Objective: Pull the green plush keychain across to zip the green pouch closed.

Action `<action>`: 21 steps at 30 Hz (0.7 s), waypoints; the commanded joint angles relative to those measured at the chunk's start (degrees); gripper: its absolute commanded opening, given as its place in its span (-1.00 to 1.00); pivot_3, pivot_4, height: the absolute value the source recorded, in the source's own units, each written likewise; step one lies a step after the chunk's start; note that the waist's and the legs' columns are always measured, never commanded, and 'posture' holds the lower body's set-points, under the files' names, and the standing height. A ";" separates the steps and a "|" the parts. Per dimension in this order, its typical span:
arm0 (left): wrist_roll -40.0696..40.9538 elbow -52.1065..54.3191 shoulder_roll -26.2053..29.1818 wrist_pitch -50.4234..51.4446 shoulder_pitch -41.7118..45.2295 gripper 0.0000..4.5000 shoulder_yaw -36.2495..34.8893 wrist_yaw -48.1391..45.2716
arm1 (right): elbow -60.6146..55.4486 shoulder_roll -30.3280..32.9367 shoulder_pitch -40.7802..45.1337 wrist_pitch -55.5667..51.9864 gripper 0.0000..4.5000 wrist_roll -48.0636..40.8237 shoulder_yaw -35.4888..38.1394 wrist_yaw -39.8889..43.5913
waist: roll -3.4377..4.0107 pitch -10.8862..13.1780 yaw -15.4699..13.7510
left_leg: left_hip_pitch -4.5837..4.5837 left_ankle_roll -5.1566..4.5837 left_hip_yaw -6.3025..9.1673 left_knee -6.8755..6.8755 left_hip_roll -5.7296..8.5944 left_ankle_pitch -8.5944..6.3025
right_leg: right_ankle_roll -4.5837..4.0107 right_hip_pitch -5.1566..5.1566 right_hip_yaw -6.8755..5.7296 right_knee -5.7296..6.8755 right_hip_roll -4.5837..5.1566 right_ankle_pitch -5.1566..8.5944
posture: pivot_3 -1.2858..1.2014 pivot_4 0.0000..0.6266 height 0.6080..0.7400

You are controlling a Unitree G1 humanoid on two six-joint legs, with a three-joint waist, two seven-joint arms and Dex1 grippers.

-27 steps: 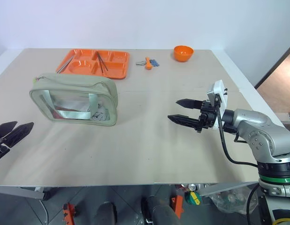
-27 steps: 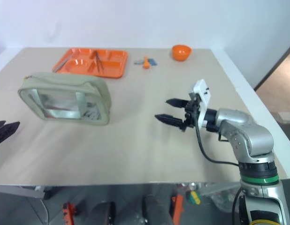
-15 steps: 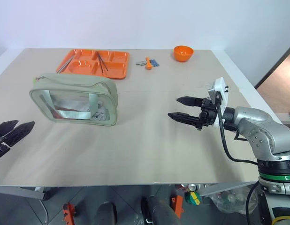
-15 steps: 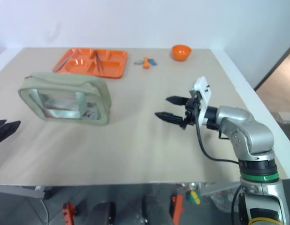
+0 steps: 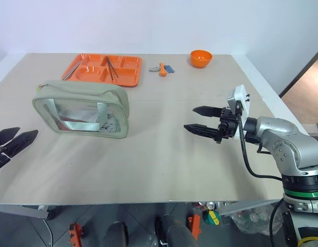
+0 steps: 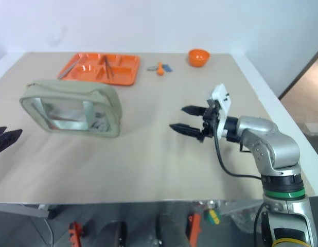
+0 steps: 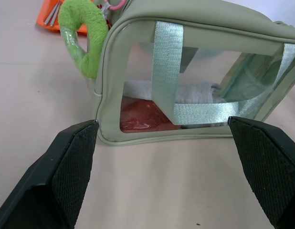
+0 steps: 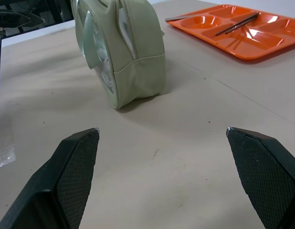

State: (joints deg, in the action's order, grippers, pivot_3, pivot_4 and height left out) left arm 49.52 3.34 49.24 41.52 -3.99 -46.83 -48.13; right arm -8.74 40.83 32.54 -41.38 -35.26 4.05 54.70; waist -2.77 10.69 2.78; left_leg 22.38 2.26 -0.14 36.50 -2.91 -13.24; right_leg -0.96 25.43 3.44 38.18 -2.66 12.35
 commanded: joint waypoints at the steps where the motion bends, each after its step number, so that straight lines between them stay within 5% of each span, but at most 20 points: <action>1: -0.64 0.11 1.30 -1.16 0.92 1.00 0.06 -0.75 | -1.11 0.39 0.73 0.72 0.97 0.05 0.59 0.08 | 0.00 0.00 -0.02 | 0.00 0.00 0.00 0.00 0.00 0.00 | 0.00 0.00 0.00 0.00 0.00 0.00 | 0.03 -0.52 1.00; 12: -10.60 -4.19 8.19 -9.80 12.85 1.00 9.30 -2.86 | -3.73 4.41 2.96 -1.89 0.97 -0.36 -2.14 4.41 | 0.00 0.00 -0.17 | 0.02 0.01 0.08 0.07 0.03 0.01 | -0.01 -0.02 -0.06 0.05 -0.01 -0.01 | 0.03 -0.52 1.00; 21: -16.91 -6.50 15.67 -18.74 27.86 1.00 23.87 -16.04 | -7.28 4.73 7.61 -5.67 0.97 -4.81 -0.42 4.07 | 0.02 0.01 -0.13 | 0.06 -0.05 0.02 0.04 0.04 -0.03 | 0.01 0.00 -0.08 0.01 -0.01 0.01 | 0.03 -0.52 1.00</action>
State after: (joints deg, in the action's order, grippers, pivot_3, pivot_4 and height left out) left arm 33.16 -3.39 62.96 24.49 22.45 -23.07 -62.18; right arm -13.90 44.93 40.01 -47.10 -39.09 2.21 58.65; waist -2.76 10.70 2.66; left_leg 22.45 2.19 -0.10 36.54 -2.86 -13.28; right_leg -0.95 25.43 3.35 38.21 -2.68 12.38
